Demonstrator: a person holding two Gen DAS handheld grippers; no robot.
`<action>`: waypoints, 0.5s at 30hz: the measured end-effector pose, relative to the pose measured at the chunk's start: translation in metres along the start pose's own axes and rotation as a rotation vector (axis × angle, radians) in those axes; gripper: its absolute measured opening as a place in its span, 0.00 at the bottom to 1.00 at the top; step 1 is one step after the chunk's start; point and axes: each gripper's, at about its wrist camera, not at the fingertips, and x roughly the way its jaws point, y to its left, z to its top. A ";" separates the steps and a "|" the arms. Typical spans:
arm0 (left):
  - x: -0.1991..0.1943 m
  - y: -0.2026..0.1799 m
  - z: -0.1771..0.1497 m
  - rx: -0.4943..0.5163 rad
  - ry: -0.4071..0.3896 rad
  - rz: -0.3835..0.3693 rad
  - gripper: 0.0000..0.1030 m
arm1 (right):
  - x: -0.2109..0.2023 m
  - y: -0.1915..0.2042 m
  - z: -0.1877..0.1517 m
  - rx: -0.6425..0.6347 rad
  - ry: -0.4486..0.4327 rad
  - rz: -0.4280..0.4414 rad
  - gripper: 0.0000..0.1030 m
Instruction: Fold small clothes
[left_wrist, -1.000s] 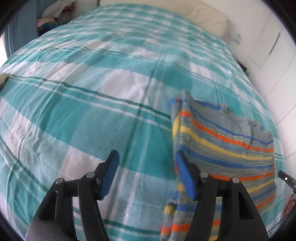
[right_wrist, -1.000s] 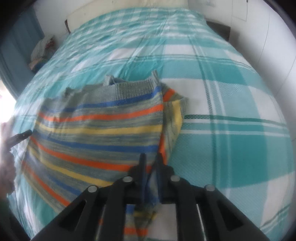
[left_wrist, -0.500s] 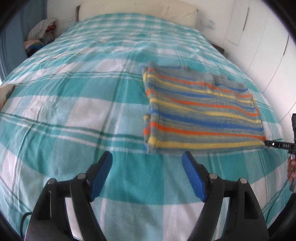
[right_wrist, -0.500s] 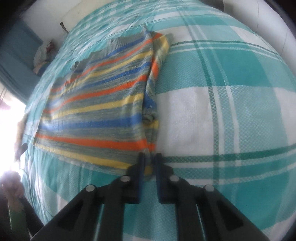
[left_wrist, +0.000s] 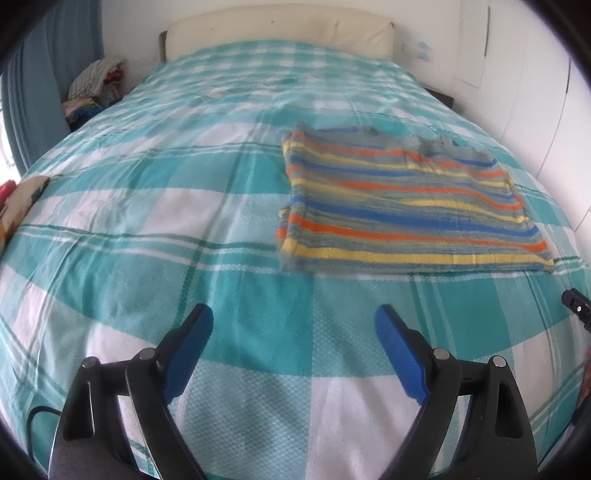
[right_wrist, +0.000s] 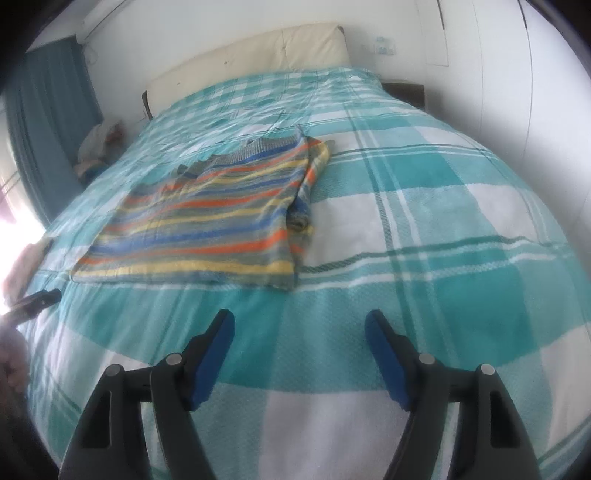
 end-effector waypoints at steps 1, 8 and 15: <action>0.000 -0.001 -0.001 0.003 0.001 0.003 0.88 | 0.002 -0.001 -0.002 0.007 0.002 -0.002 0.70; 0.004 -0.005 -0.005 0.014 0.003 0.029 0.89 | 0.010 -0.003 -0.006 -0.012 -0.009 -0.017 0.71; 0.005 -0.010 -0.011 0.058 -0.008 0.063 0.89 | 0.012 -0.002 -0.009 -0.027 -0.004 -0.017 0.76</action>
